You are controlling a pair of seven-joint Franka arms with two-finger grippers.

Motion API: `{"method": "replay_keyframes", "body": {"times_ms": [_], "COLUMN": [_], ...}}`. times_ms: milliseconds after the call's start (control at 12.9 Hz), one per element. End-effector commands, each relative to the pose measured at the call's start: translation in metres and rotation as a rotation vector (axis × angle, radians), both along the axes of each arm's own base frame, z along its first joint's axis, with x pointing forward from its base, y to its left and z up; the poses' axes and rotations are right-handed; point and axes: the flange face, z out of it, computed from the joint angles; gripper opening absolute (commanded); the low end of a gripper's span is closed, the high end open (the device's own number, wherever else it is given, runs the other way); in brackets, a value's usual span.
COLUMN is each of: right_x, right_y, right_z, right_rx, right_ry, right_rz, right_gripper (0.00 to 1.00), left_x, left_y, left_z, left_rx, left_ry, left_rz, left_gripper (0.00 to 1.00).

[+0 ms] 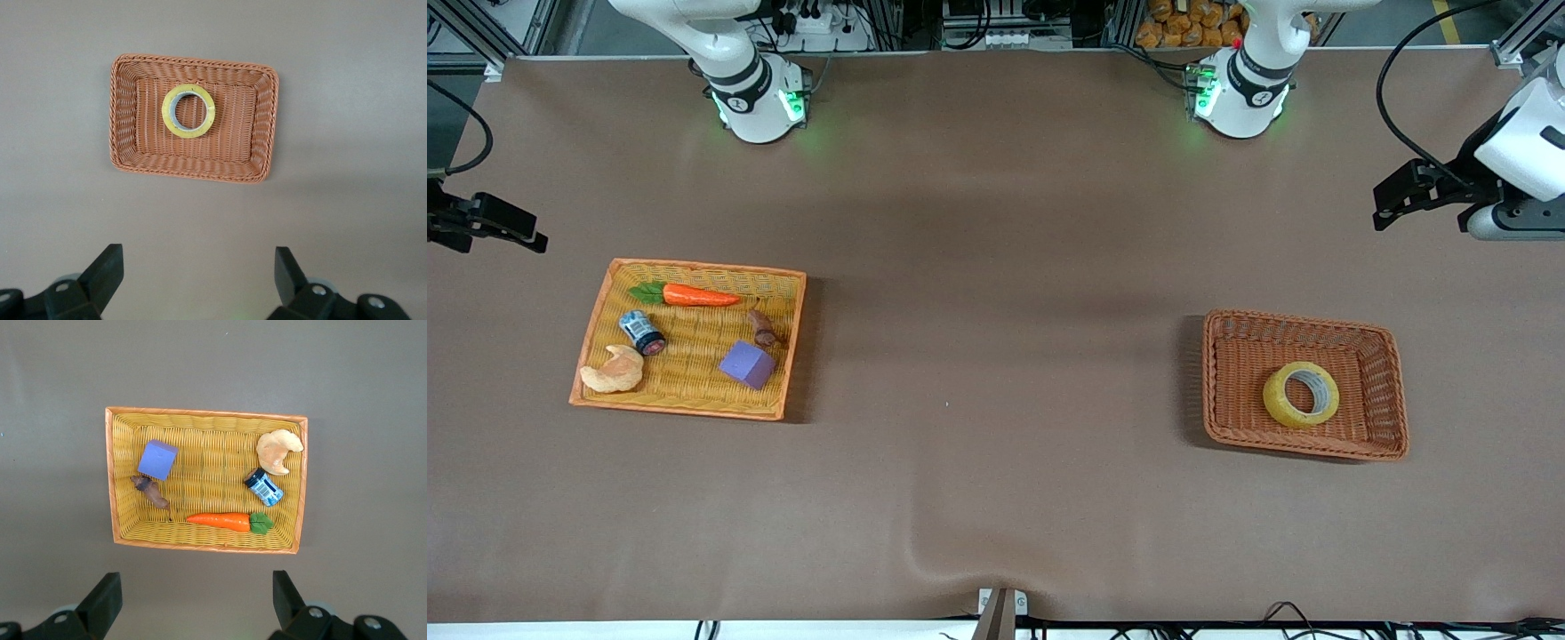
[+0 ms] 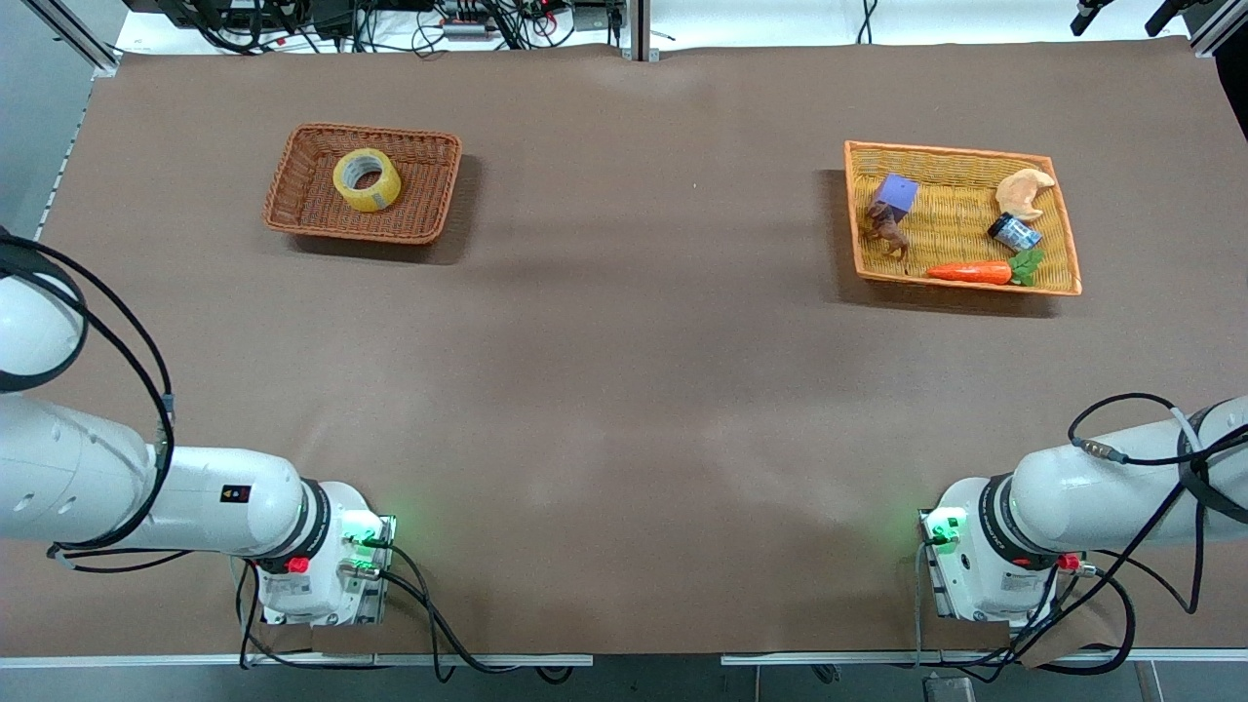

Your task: Transfer tape with both arms

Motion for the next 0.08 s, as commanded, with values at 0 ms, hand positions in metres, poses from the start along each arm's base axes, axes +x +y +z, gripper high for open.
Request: {"method": "replay_keyframes", "body": {"times_ms": [0], "right_x": [-0.0013], "right_y": [-0.0021], "right_z": [0.0031], "right_rx": [0.0], "right_ry": [0.003], "right_rz": [-0.003], "right_gripper": [1.0], "left_x": [0.0], "left_y": [-0.0016], "left_z": [0.0052], "left_rx": [-0.001], "left_ry": [-0.01], "left_rz": [0.014], "left_gripper": [1.0]}}
